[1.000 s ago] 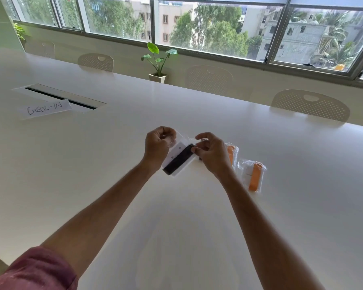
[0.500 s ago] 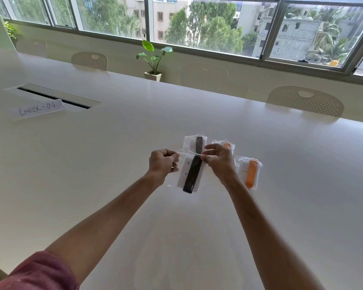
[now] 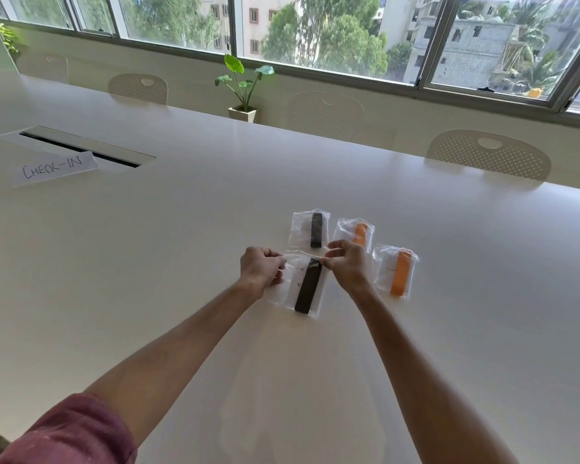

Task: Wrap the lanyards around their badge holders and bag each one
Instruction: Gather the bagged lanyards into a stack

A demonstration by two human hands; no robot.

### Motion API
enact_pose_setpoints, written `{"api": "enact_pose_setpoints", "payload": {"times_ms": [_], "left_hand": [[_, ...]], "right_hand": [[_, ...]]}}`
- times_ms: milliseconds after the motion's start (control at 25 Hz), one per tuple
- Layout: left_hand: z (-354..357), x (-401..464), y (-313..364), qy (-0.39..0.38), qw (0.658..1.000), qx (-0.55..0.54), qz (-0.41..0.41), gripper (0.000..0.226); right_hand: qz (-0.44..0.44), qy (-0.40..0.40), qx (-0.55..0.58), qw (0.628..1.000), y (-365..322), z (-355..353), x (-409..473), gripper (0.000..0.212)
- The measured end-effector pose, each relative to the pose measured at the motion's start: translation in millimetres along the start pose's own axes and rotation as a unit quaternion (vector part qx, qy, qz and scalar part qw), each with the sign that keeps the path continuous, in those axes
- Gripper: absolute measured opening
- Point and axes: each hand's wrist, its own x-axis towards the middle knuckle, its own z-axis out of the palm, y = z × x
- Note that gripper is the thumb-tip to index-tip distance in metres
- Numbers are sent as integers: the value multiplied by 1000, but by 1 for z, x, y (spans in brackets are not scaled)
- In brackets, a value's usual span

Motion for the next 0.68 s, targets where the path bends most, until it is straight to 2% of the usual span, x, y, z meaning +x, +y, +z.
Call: {"api": "enact_pose_setpoints", "payload": {"times_ms": [240, 680], "left_hand": [[-4, 8, 4, 6, 1000, 14, 1, 11], [10, 34, 23, 46, 997, 43, 41, 11]], "right_hand": [[-18, 48, -104, 993, 0, -9, 1, 31], [24, 118, -126, 985, 6, -45, 28, 25]]}}
